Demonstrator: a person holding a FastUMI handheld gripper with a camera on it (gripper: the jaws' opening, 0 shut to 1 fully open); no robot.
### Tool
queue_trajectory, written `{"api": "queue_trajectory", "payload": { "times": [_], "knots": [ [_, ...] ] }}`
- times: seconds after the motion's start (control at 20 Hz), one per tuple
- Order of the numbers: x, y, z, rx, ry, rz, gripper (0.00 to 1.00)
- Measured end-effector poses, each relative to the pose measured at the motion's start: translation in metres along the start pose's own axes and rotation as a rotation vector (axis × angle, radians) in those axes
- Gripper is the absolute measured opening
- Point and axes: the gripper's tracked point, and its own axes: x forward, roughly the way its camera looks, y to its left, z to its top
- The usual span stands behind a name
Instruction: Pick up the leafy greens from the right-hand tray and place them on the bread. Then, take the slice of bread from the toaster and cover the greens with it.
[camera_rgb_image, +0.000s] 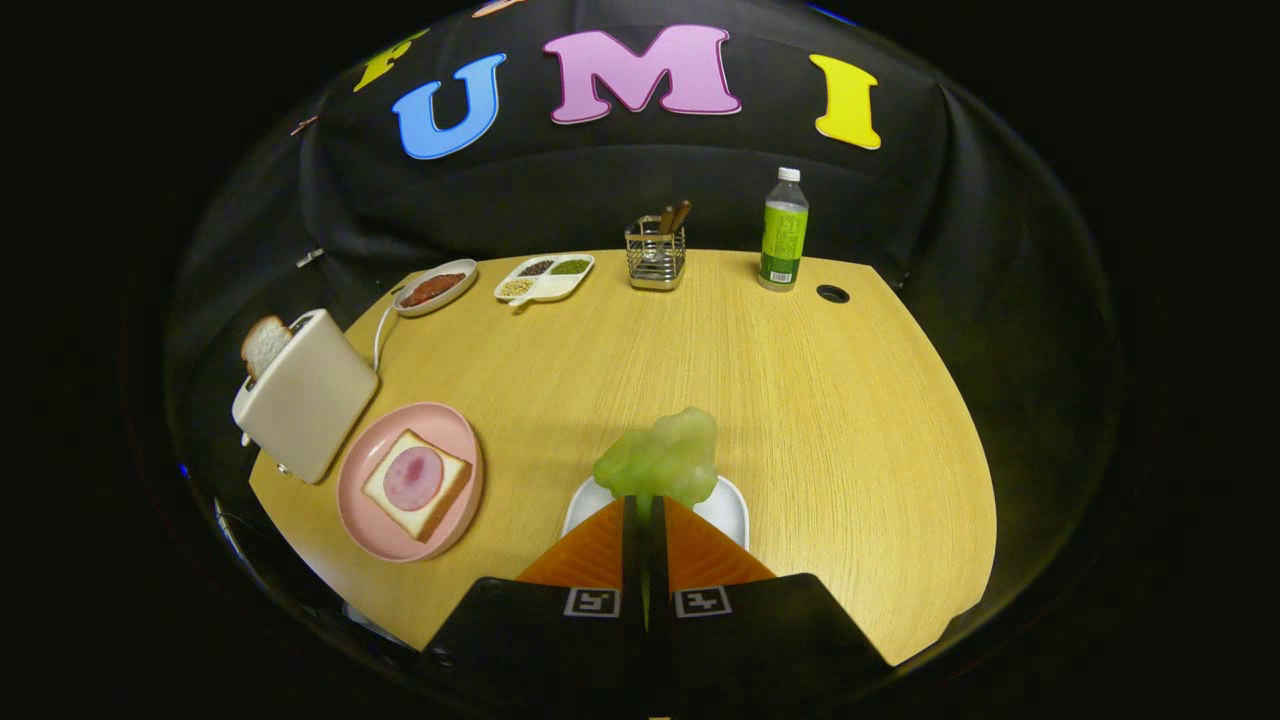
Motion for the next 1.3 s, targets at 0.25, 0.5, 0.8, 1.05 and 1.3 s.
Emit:
{"api": "queue_trajectory", "payload": {
  "times": [0.25,0.5,0.8,1.05,1.3],
  "knots": [
    [-0.025,0.044,0.019,0.025,-0.005,0.057,0.05],
    [-0.028,0.118,0.028,-0.017,-0.011,0.114,0.05],
    [-0.009,0.204,0.009,-0.074,0.026,0.168,0.05],
    [0.011,0.238,-0.007,-0.105,0.066,0.184,0.05],
    [0.030,0.257,-0.016,-0.129,0.095,0.191,0.05]
  ]
}}
